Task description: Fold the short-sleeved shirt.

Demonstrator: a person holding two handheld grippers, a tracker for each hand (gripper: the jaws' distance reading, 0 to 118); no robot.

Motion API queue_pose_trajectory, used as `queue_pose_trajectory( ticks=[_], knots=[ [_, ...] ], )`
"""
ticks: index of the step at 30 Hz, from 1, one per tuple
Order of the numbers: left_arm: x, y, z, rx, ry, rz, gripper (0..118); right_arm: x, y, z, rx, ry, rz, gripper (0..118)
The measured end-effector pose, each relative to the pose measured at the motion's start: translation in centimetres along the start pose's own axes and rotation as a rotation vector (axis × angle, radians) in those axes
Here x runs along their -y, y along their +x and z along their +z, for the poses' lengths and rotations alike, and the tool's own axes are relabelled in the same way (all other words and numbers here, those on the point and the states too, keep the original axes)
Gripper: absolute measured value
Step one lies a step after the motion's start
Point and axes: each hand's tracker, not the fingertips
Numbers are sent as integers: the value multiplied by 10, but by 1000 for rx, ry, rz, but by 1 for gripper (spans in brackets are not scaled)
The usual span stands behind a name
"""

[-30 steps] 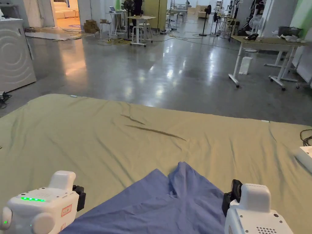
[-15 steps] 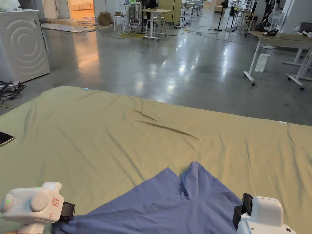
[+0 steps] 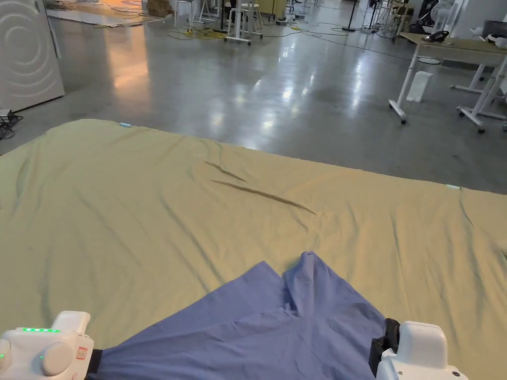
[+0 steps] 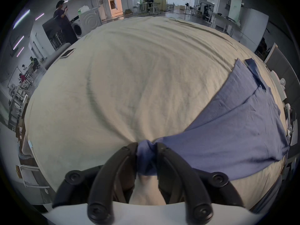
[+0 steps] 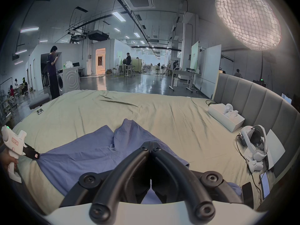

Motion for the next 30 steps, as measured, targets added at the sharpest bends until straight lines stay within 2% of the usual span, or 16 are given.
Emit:
queue_pose_trajectory(
  ticks=[1, 3, 6, 7, 9, 10, 11, 12, 13, 16, 23, 25, 27, 30],
  knots=[
    [-1, -2, 0, 17, 0, 1, 6, 0, 1, -5, 0, -8, 3, 0],
    [0, -8, 2, 36, 11, 0, 6, -4, 7, -21, -10, -31, 8, 0],
    [0, -12, 7, 62, 27, 2, 4, -14, 17, -60, -46, -128, 68, 0],
    [2, -13, 11, 67, 36, 0, 4, -18, 21, -76, -55, -158, 85, 4],
    [2, -12, 21, 82, 75, 13, 4, -28, 29, -119, -109, -262, 122, 27],
    [2, -12, 25, 103, 89, 24, 4, -32, 31, -138, -122, -308, 135, 45],
    [3, -11, 31, 79, 111, 30, 4, -35, 34, -160, -144, -371, 151, 56],
    [4, -11, 35, 79, 122, 28, 4, -37, 35, -180, -169, -416, 153, 62],
    [2, -8, 40, 85, 141, 29, 4, -37, 34, -201, -158, -452, 195, 65],
    [2, -6, 50, 81, 165, 40, 4, -35, 30, -251, -155, -536, 278, 65],
    [3, -4, 49, 69, 175, 58, 4, -10, 26, -322, -240, -732, 209, 64],
    [3, -1, 47, 54, 161, 51, 4, -3, 22, -323, -230, -731, 226, 62],
    [4, -2, 46, 58, 158, 58, 4, -3, 20, -318, -212, -702, 213, 49],
    [4, 0, 44, 53, 148, 64, 4, 1, 15, -309, -220, -679, 211, 21]
  ],
)
